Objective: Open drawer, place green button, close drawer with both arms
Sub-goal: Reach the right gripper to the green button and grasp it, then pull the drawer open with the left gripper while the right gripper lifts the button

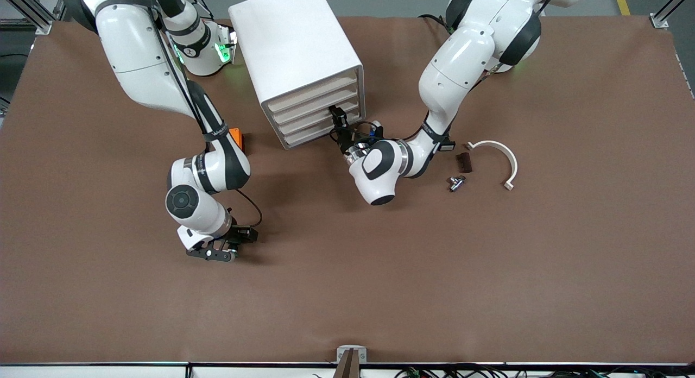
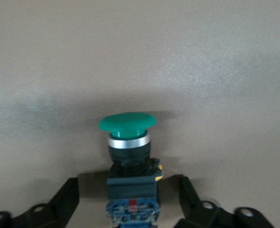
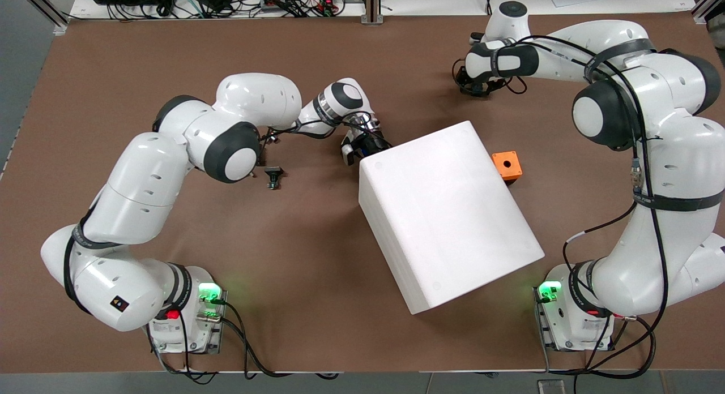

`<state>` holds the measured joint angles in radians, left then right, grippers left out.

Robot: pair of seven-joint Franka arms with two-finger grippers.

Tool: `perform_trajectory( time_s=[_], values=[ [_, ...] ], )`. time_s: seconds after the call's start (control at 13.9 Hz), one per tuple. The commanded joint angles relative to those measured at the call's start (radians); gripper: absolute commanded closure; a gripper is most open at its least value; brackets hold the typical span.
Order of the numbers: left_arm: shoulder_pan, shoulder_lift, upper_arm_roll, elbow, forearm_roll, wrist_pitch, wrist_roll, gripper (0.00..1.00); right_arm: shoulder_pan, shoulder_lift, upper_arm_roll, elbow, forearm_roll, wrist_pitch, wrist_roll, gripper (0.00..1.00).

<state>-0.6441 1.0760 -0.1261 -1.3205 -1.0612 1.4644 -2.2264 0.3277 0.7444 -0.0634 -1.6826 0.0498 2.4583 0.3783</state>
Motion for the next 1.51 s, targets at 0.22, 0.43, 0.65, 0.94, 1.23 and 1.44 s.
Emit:
perform_trajectory(
  time_s=[0.22, 0.43, 0.65, 0.94, 1.23, 1.44],
  values=[
    [0.007, 0.018, 0.0, 0.011, -0.011, 0.007, 0.008, 0.91, -0.009, 0.004, 0.004, 0.029, -0.033, -0.019, 0.028, 1.0],
    [0.032, 0.018, 0.0, 0.012, -0.013, -0.001, 0.01, 0.91, -0.009, -0.032, 0.007, 0.029, -0.03, -0.091, 0.086, 1.0],
    [0.07, 0.022, 0.002, 0.011, -0.028, -0.001, 0.008, 0.9, -0.001, -0.123, 0.01, 0.029, -0.028, -0.235, 0.212, 1.0],
    [0.121, 0.024, 0.002, 0.015, -0.04, -0.001, 0.005, 0.89, 0.033, -0.276, 0.027, 0.005, 0.062, -0.399, 0.393, 1.0],
    [0.188, 0.022, 0.002, 0.017, -0.042, 0.004, -0.001, 0.87, 0.164, -0.421, 0.025, -0.117, 0.094, -0.4, 0.653, 1.0],
    [0.218, 0.021, 0.005, 0.018, -0.06, 0.007, -0.018, 0.86, 0.316, -0.418, 0.024, -0.138, 0.09, -0.362, 0.96, 1.0]
  ],
)
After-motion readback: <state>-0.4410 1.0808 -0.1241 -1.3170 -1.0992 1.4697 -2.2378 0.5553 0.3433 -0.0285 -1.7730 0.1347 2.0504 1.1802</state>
